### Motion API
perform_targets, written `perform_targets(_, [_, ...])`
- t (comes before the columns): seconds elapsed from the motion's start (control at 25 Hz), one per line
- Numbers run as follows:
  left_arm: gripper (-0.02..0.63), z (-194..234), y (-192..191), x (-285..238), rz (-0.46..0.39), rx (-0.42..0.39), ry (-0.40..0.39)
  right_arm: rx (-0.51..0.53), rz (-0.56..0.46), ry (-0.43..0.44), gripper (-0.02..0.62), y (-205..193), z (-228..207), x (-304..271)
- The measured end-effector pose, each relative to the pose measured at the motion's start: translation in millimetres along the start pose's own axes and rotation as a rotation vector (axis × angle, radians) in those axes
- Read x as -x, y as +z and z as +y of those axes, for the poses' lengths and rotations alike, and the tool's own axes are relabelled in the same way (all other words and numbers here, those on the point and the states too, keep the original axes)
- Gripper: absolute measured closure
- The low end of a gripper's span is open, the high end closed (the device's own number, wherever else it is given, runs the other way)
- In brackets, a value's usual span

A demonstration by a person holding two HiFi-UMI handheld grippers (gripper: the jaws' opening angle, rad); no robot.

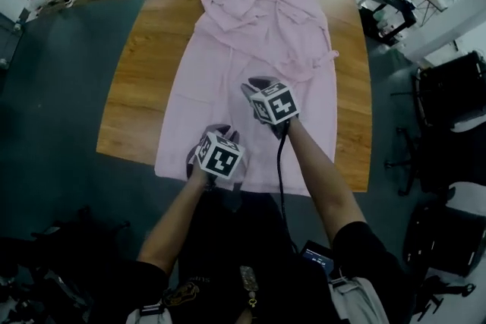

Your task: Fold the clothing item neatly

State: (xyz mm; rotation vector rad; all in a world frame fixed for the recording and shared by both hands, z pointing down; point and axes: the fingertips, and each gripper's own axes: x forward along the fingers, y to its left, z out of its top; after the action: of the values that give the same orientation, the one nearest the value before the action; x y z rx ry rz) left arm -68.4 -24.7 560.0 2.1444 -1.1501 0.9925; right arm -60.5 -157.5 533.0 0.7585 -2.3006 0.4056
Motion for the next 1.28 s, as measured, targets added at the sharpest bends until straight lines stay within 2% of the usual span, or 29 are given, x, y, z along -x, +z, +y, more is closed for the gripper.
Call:
perform_targets(0.24, [0.518, 11.5, -9.7, -11.4, 0.053, 0.122, 0.142, 0.091, 0.051, 0.124, 0.502, -1.6, -10.8, -49.5])
perform_targets(0.36, [0.517, 12.7, -16.3, -15.6, 0.081, 0.192, 0.203, 0.144, 0.073, 0.158, 0.502, -4.2, -10.6, -68.6])
perform_targets(0.52, [0.512, 11.9, -28.1, -25.7, 0.128, 0.245, 0.256, 0.191, 0.097, 0.187, 0.502, -5.8, -11.1, -89.4])
perform_targets(0.64, [0.514, 12.8, -34.9, -27.4, 0.147, 0.275, 0.279, 0.211, 0.121, 0.197, 0.503, -6.8, -10.4, -95.2])
perform_targets(0.76, [0.552, 17.6, -36.1, -21.6, 0.157, 0.292, 0.306, 0.244, 0.154, 0.204, 0.57, -6.5, -11.1, -93.7])
perform_targets(0.88, [0.58, 18.6, -33.5, -13.0, 0.141, 0.31, 0.323, 0.242, 0.143, 0.213, 0.574, -3.2, -14.2, -85.9])
perform_targets(1.08, [0.583, 10.6, -26.6, 1.5, 0.113, 0.31, 0.294, 0.211, 0.097, 0.228, 0.574, 6.6, -20.5, -66.4])
perform_targets(1.28, [0.583, -1.0, -21.3, 7.4, 0.11, 0.298, 0.283, 0.202, 0.103, 0.22, 0.574, 1.9, -32.0, -51.9])
